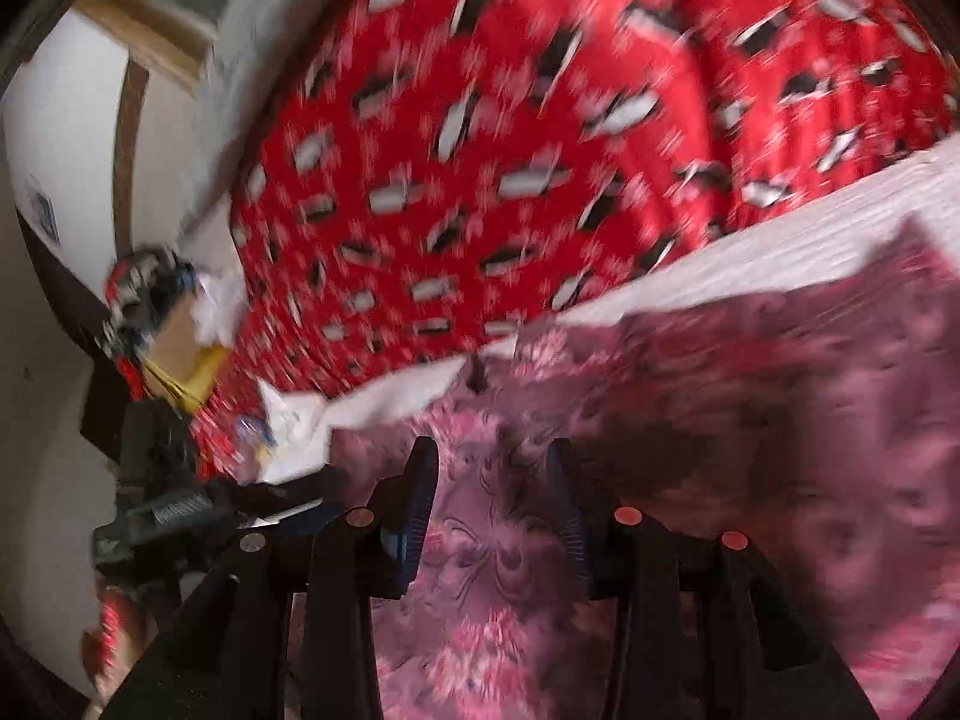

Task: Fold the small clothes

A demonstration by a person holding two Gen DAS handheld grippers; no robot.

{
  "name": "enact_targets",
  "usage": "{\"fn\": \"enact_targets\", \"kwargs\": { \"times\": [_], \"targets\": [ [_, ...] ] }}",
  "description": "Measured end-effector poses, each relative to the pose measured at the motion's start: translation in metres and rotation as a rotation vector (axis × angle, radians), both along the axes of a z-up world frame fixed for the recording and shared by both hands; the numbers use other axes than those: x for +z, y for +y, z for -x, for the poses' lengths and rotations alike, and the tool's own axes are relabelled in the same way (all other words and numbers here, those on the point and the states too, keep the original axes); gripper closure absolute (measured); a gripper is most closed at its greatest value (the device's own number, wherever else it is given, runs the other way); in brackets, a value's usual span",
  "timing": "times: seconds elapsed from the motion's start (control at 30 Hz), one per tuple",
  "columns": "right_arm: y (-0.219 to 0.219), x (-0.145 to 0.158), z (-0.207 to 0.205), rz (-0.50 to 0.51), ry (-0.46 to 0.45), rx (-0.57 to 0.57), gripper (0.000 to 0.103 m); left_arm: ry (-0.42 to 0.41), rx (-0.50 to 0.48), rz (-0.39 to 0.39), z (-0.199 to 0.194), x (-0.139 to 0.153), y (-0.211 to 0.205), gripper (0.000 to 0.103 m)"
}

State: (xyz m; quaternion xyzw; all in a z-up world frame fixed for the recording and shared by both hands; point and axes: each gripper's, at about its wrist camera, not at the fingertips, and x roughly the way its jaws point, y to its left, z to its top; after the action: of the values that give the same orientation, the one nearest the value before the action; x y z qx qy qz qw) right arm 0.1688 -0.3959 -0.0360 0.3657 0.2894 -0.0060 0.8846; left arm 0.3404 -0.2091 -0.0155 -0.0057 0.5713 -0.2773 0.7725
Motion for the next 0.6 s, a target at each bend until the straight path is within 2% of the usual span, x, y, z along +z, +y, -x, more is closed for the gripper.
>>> {"fn": "enact_targets", "kwargs": {
  "times": [0.07,0.1,0.13,0.17,0.27,0.3,0.4,0.43,0.47,0.5,0.53,0.57,0.6],
  "targets": [
    [0.003,-0.019,-0.017,0.077,0.112,-0.011,0.078,-0.117,-0.016,-0.043,0.006,-0.002,-0.003,0.045],
    [-0.002,-0.025,-0.019,0.100,0.136,-0.024,0.103,-0.129,-0.028,-0.061,0.008,-0.002,-0.004,0.048],
    [-0.011,-0.027,-0.016,0.092,0.131,-0.044,0.103,-0.129,-0.038,-0.064,0.008,0.000,-0.002,0.050],
    [-0.026,-0.029,-0.009,0.043,0.117,-0.061,0.103,-0.125,-0.044,-0.065,0.007,0.002,0.001,0.054],
    [-0.073,-0.028,0.021,-0.020,0.125,-0.185,0.103,-0.061,-0.013,-0.032,-0.006,0.007,0.020,0.067],
    [-0.089,-0.028,0.033,-0.022,0.141,-0.217,0.103,-0.049,0.007,-0.007,-0.011,0.009,0.031,0.067],
    [-0.120,-0.027,0.061,-0.021,0.206,-0.284,0.103,-0.027,0.055,-0.033,-0.019,0.006,0.051,0.072],
    [-0.130,-0.024,0.072,-0.048,0.220,-0.303,0.103,-0.014,0.071,-0.030,-0.019,0.008,0.056,0.073],
    [-0.136,-0.020,0.081,-0.065,0.210,-0.321,0.102,-0.010,0.080,-0.012,-0.015,0.013,0.061,0.073],
    [-0.136,-0.010,0.092,-0.074,0.168,-0.327,0.093,-0.017,0.074,0.016,-0.009,0.019,0.065,0.072],
    [-0.133,-0.003,0.099,-0.086,0.122,-0.290,0.093,-0.041,0.062,0.037,0.001,0.025,0.066,0.071],
    [-0.127,0.004,0.105,-0.107,0.064,-0.215,0.092,-0.066,0.052,0.045,0.010,0.026,0.065,0.061],
    [-0.120,0.008,0.108,-0.105,0.034,-0.165,0.087,-0.092,0.037,0.032,0.023,0.024,0.062,0.048]
  ]
}}
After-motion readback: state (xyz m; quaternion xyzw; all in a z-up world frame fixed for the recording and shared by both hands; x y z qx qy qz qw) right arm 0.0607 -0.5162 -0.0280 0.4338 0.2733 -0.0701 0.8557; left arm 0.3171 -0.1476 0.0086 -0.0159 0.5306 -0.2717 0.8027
